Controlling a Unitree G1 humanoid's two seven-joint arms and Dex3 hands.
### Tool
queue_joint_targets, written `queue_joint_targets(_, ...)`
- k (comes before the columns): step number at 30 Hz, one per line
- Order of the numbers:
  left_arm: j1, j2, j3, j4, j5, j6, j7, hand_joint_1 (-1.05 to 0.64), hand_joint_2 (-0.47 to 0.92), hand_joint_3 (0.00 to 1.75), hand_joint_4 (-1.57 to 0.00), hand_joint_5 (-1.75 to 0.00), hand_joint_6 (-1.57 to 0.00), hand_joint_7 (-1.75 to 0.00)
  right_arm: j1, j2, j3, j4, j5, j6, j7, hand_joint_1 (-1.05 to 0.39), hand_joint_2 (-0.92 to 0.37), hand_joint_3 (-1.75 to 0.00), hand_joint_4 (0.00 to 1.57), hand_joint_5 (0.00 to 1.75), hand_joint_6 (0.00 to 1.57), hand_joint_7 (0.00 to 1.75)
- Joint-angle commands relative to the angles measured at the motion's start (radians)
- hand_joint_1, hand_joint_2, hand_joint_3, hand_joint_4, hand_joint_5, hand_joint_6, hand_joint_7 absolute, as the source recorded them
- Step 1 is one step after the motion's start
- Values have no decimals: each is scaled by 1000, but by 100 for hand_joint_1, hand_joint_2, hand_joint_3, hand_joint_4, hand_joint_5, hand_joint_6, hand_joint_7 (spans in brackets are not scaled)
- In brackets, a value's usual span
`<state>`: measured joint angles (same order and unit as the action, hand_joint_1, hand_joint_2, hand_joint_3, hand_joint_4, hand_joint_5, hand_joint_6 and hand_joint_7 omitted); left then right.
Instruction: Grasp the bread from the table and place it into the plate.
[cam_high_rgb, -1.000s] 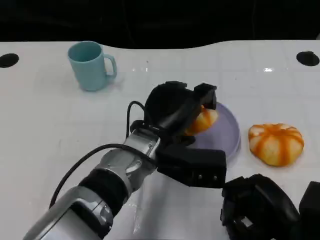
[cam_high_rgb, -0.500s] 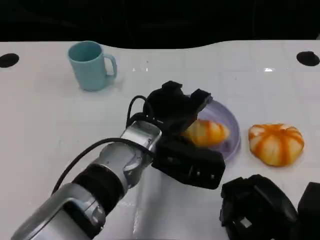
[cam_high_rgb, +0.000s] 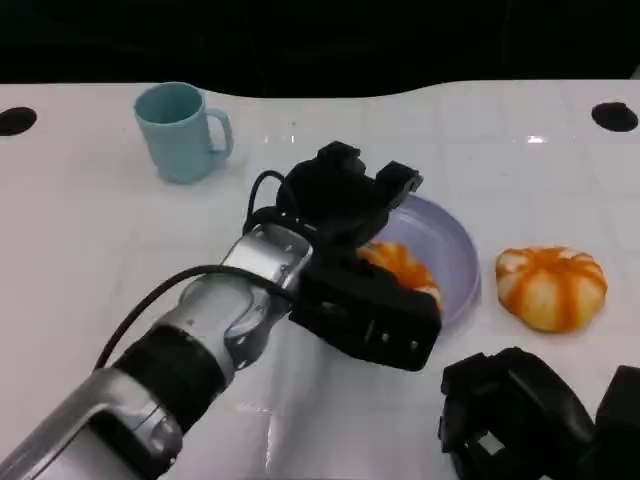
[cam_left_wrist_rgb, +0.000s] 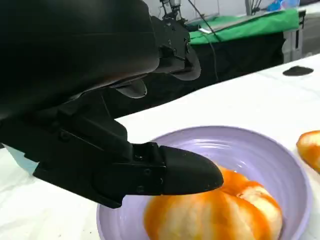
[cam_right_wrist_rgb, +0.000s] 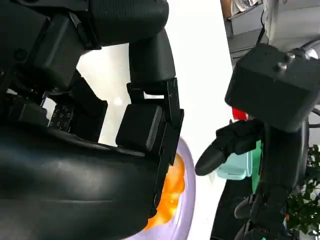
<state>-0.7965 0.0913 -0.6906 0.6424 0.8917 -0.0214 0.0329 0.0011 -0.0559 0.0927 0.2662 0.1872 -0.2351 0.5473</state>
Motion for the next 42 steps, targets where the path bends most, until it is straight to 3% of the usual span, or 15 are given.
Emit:
queue_joint_targets(1,69,64,40,-112,-28,-10,-22,-92,92,48,-2,-82,-10,-40,8,-7,-3,-8,6,0,-1,-105,-8,-136,154,129,157,100)
queue_joint_targets(12,335,204,148,-501,-90,-51,-66,-79,92,42,-19,-90,-21,-38,8,-19,-6,-18,17,22,12,-105,-6,-134,157,128,157,99)
queue_joint_targets(18,481,234,243,-605,-174,-167,9,-64,92,35,-47,-84,-50,-27,13,-26,-5,-22,13,34,7,-105,-4,-135,157,127,157,99)
queue_joint_targets(20,522,234,273,-626,-213,-206,15,-62,92,34,-54,-87,-56,-29,13,-29,-6,-27,12,46,3,-105,-3,-136,156,127,157,100)
queue_joint_targets(23,579,231,315,-636,-300,-285,17,-57,92,30,-64,-115,-68,-35,15,-33,-5,-27,9,41,5,-105,-4,-137,156,128,157,100)
queue_joint_targets(25,609,221,334,-627,-347,-331,21,-56,92,28,-66,-122,-70,-37,17,-36,-3,-31,2,40,1,-105,-4,-137,155,128,157,100)
queue_joint_targets(27,651,201,359,-604,-415,-396,38,-57,92,31,-70,-141,-73,-57,18,-37,-3,-30,2,36,4,-105,-5,-137,155,129,157,101)
queue_joint_targets(28,670,192,371,-592,-453,-424,36,-59,92,34,-70,-150,-69,-80,19,-37,-3,-30,2,35,5,-105,-5,-137,154,129,157,101)
queue_joint_targets(31,705,169,397,-557,-565,-476,-3,-64,92,44,-70,-161,-64,-113,21,-37,-4,-34,1,40,3,-105,-5,-137,154,129,157,101)
queue_joint_targets(42,824,57,425,-432,-937,-599,-202,-67,92,43,-82,-175,-62,-166,29,-37,-7,-49,11,56,7,-105,-4,-137,155,130,157,101)
